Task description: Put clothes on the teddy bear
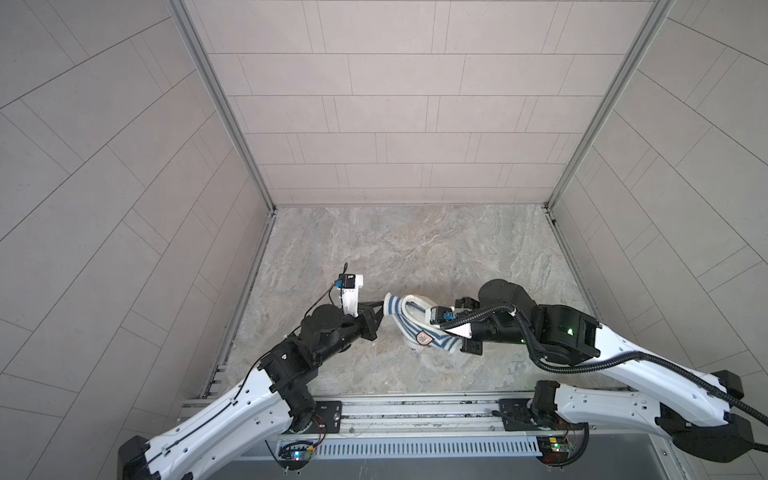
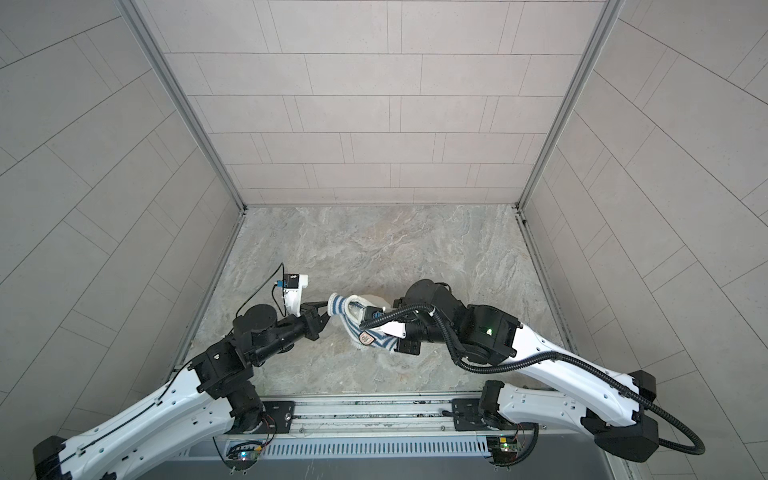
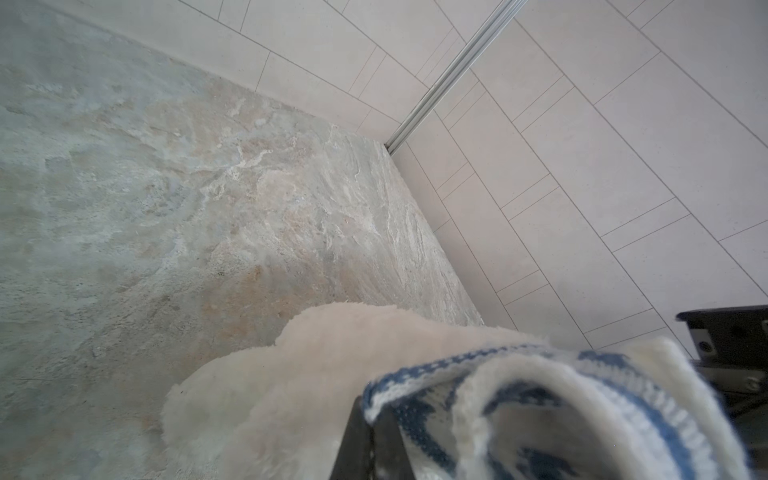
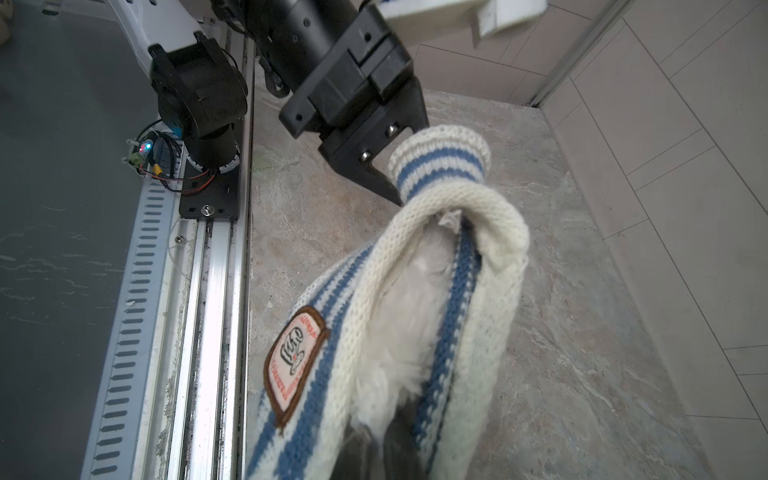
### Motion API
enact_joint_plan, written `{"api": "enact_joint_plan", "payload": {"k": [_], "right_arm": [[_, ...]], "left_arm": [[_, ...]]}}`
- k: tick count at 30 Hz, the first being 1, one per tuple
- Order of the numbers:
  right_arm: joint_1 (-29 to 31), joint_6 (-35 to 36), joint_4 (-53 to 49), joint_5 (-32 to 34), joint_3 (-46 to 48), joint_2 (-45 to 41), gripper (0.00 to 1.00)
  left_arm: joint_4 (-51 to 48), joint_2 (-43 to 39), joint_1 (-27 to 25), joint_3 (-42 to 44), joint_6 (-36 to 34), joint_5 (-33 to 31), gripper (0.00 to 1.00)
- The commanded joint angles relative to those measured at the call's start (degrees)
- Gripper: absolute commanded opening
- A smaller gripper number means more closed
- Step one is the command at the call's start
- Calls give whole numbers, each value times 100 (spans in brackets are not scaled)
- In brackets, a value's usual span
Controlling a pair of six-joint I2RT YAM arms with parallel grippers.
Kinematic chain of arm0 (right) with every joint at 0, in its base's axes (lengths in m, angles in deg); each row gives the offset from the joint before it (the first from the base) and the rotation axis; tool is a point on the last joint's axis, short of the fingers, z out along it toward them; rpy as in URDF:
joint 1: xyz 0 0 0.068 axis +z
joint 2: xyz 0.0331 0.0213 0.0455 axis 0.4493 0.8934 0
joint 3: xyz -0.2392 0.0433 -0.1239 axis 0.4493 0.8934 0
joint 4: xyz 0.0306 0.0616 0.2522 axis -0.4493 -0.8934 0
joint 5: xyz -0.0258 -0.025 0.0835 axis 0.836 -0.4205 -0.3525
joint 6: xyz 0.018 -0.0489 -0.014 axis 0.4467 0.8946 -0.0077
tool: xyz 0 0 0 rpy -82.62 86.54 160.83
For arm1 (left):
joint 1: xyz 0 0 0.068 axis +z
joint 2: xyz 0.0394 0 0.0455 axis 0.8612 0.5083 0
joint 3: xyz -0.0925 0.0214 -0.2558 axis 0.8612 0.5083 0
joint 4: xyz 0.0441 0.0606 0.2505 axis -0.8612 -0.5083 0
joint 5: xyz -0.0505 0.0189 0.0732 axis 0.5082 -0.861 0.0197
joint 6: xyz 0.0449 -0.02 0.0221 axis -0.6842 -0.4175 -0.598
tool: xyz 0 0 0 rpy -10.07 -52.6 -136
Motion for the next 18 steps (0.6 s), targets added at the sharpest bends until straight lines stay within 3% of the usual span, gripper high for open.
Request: {"api": "enact_joint_plan", "payload": {"k": [1, 8, 12, 15, 18], "right_arm": [[38, -112, 389, -20, -30, -166, 0], [37, -594, 868, 355, 177, -431, 0], [31, -798, 905, 695, 104, -372, 0], [28, -971, 923, 799, -12, -224, 0], [30, -1146, 972, 881, -115, -66, 0]], "left_arm": [[237, 369, 74, 306, -322, 402, 0], [1072, 341, 57, 1023, -444, 1104, 0], [907, 104, -7, 1133, -844, 1456, 0], [935, 129, -390, 1045, -1076, 1400, 0], [616, 293, -877, 847, -1369, 673, 0]]}}
